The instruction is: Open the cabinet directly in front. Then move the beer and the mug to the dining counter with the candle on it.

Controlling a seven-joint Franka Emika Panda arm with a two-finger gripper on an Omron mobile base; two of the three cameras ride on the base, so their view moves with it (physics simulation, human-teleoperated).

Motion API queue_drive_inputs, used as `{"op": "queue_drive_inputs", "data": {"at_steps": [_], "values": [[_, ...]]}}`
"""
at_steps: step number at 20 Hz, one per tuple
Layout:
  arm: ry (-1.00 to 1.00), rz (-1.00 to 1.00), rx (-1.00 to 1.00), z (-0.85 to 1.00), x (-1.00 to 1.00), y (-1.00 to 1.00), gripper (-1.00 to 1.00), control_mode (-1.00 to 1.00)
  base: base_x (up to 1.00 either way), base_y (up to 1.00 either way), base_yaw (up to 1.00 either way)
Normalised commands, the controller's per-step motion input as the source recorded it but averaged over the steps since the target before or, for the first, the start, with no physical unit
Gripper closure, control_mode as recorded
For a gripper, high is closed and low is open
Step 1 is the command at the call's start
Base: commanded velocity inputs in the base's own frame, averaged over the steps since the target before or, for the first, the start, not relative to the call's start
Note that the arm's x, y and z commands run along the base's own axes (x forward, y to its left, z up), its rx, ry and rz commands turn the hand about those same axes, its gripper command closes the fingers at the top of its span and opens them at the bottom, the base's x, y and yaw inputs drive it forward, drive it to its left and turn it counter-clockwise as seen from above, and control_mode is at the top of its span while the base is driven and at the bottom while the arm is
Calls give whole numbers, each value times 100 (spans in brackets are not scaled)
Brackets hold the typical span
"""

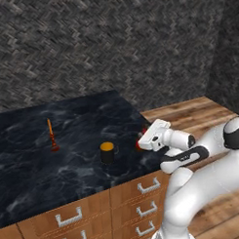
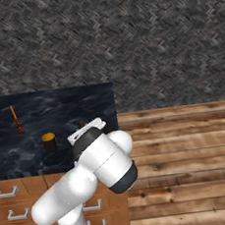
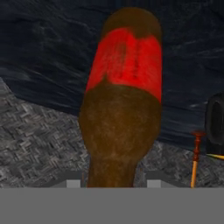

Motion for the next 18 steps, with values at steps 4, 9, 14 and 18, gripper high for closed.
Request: {"op": "queue_drive_inputs", "data": {"at_steps": [4,9,14,18], "values": [[-11,0,0,-13,-28,-16,-100,-100,0,0,0],[-9,0,0,-2,-22,-1,-100,-100,0,0,0],[-14,0,0,1,-52,0,-100,-100,0,0,0],[-21,0,0,11,-87,0,-100,-100,0,0,0]]}}
